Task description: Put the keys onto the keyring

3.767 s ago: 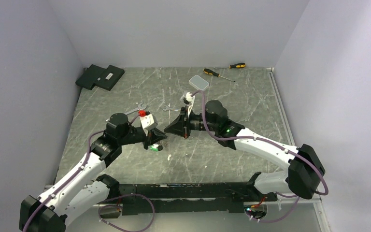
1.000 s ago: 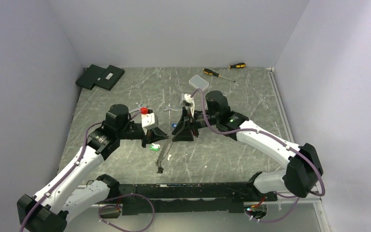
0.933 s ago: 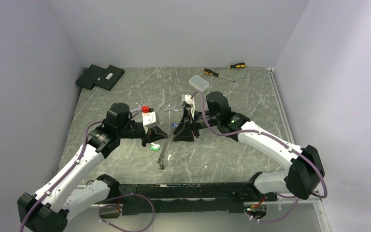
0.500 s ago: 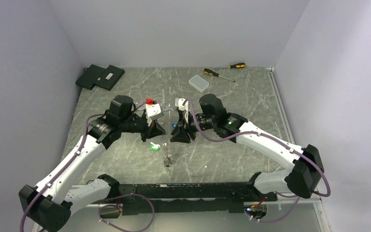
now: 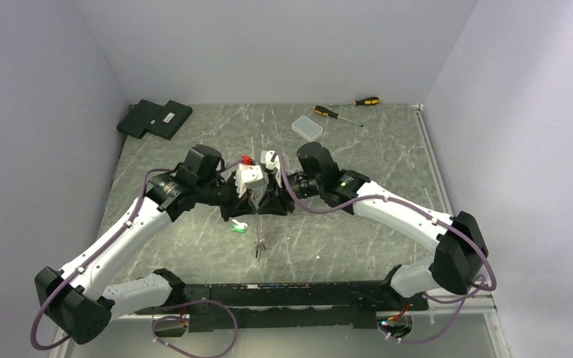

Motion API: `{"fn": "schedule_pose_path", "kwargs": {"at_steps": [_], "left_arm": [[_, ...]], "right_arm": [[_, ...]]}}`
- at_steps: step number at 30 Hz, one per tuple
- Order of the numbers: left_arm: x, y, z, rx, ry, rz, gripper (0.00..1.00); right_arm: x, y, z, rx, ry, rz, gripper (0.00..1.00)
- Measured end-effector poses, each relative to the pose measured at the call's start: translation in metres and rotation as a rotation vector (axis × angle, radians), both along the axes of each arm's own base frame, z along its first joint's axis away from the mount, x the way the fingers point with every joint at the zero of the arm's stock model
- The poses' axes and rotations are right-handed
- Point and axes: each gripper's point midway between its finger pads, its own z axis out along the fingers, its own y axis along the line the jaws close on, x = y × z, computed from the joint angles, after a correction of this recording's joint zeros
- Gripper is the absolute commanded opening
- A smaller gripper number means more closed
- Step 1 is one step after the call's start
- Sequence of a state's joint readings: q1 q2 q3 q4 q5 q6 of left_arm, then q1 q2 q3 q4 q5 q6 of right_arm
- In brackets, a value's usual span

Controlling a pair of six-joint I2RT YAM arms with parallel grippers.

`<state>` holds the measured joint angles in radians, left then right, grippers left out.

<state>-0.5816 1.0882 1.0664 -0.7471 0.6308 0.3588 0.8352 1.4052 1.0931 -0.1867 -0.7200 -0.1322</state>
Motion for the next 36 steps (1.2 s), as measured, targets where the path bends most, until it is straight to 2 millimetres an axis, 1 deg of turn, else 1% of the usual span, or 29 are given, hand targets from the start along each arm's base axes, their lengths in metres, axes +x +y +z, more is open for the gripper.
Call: {"fn": "schedule_pose_path", "kwargs": {"at_steps": [4, 8, 13, 15, 19, 23, 26, 36], "left_arm": [[-0.002, -0.002, -0.004, 0.013, 0.011, -0.013, 0.00], [-0.001, -0.002, -0.004, 0.015, 0.010, -0.010, 0.00], [-0.001, -0.003, -0.003, 0.013, 0.007, -0.009, 0.00], [0.000, -0.003, -0.003, 0.014, 0.005, -0.005, 0.00], [0.002, -0.001, 0.000, 0.016, -0.013, 0.012, 0.00], [0.004, 0.001, 0.005, 0.011, -0.037, 0.032, 0.00], [0.005, 0.001, 0.006, 0.008, -0.043, 0.037, 0.00], [0.006, -0.001, 0.011, -0.015, -0.048, 0.039, 0.00]], "right_arm": [[0.003, 0.001, 0.000, -0.001, -0.008, -0.006, 0.25], [0.004, 0.001, 0.000, 0.000, -0.009, -0.009, 0.22], [0.004, 0.001, 0.001, 0.004, -0.011, -0.009, 0.30], [0.004, 0.002, 0.002, 0.011, -0.009, -0.008, 0.32], [0.001, 0.000, 0.002, 0.033, -0.014, -0.009, 0.32], [-0.004, -0.005, 0.005, 0.062, -0.015, 0.000, 0.33], [-0.004, -0.007, 0.008, 0.080, -0.017, -0.002, 0.32], [-0.004, -0.002, 0.019, 0.142, -0.027, 0.009, 0.30]]}}
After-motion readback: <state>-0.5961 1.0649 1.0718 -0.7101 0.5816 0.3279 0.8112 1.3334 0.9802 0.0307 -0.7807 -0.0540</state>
